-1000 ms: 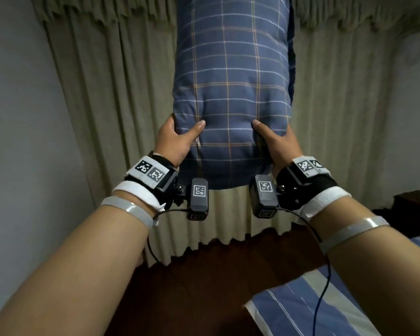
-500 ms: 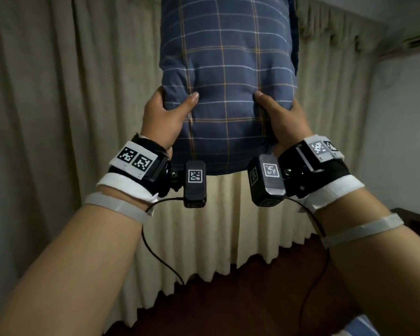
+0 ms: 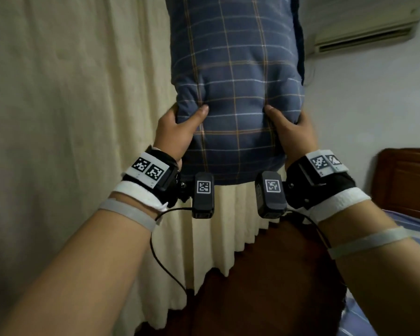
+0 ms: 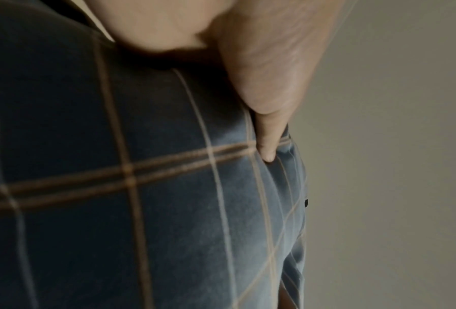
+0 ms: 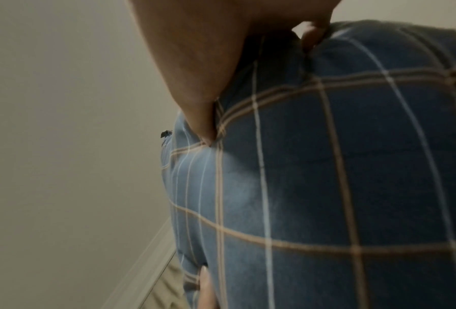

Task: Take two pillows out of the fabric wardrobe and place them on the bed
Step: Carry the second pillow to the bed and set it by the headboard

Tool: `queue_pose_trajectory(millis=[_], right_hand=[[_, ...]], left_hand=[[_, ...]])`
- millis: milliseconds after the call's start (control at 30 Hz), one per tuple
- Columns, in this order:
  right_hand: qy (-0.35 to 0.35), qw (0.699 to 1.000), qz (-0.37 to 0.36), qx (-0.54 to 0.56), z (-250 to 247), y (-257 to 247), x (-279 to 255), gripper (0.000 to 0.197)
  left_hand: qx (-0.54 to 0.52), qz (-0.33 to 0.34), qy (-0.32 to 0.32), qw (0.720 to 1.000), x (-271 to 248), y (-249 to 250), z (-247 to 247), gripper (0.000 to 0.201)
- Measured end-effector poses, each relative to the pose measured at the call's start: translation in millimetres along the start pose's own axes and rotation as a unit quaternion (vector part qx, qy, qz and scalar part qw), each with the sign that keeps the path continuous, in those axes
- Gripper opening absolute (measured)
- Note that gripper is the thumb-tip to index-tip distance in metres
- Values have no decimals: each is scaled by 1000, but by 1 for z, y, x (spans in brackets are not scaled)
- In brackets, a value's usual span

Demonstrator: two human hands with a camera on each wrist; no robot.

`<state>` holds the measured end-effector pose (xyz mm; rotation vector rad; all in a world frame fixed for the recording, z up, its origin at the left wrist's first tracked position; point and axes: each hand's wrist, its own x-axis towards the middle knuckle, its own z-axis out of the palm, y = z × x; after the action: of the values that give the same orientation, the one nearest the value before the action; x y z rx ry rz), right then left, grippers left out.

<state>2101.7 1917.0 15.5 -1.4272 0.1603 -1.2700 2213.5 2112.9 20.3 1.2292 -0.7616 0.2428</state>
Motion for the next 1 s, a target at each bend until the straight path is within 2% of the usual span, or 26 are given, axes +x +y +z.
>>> queue_pose_trajectory(millis=[67,200,267,433,467,600,667,733,800,900,1000], right_hand=[[26,999,9,-20,6,46,31,40],[76,995,45,-36,18,126,93,51],[78,994,67,-48,20,155,119,41],[76,982,141,-100,8,224,173,43],[81,978,148,-121,4,239,184,41],[123,960,172,-182,-10,293,223,23],[155,951,178,-198,-15,318,247,20],[184,944,174,-213,-19,339,276,24],[209,933,170,-238,-24,354,306,26],[245,924,149,-253,-32,368,355,17],[288,912,126,-264,-47,385,391,19]], left_hand=[[9,-42,-23,999,36,-47,14,41],[-6,-150,-120,981,104,-125,42,45],[-14,-165,-153,974,133,-165,55,54],[-25,-209,-157,965,199,-276,104,89],[-25,-214,-164,963,211,-300,117,88],[-27,-213,-223,951,252,-371,171,49],[-30,-216,-255,942,275,-404,199,29],[-39,-209,-286,934,304,-435,228,18],[-50,-199,-308,929,333,-462,258,28],[-67,-185,-338,920,380,-489,311,69],[-89,-156,-369,912,411,-513,364,71]])
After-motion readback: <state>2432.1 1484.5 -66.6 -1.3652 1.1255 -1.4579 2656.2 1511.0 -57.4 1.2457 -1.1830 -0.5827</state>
